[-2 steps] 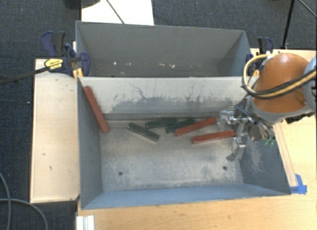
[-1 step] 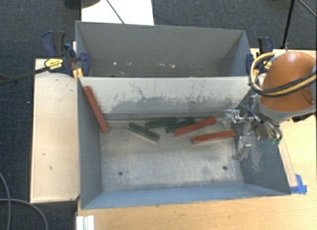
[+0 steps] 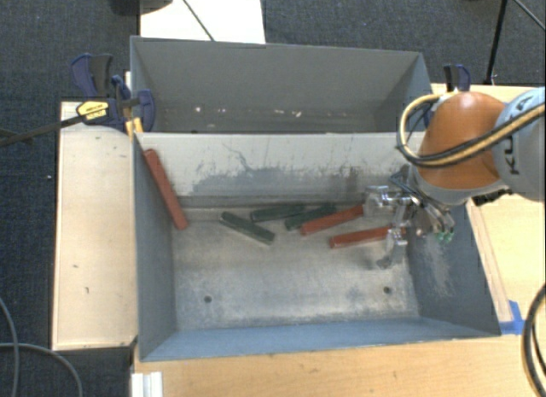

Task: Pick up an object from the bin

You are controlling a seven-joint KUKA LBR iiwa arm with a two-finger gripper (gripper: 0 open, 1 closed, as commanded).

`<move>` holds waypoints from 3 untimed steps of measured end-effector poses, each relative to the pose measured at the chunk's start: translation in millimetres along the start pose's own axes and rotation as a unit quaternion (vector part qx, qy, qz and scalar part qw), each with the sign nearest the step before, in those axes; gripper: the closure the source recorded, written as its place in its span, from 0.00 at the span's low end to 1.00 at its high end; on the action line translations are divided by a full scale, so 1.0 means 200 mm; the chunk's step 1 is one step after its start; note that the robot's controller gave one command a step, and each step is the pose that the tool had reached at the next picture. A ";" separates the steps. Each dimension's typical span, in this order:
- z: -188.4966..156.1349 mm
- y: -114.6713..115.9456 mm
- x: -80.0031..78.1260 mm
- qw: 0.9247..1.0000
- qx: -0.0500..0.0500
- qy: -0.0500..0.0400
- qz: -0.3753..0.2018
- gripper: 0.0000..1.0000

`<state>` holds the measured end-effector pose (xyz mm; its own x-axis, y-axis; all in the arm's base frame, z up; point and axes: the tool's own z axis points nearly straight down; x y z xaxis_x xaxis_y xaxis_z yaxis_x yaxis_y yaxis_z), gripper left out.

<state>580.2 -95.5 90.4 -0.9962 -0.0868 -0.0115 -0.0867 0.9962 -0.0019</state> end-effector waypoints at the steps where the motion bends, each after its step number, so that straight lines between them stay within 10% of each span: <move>1: 0.09 0.10 -0.08 0.999 -0.001 0.004 -0.037 1.00; 2: 0.09 0.10 -0.08 0.999 -0.001 0.004 -0.036 1.00; 3: -0.80 0.17 -0.03 1.000 -0.001 0.004 -0.023 1.00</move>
Offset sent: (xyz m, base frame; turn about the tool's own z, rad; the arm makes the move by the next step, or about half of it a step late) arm 0.0000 0.0000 0.0000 0.0000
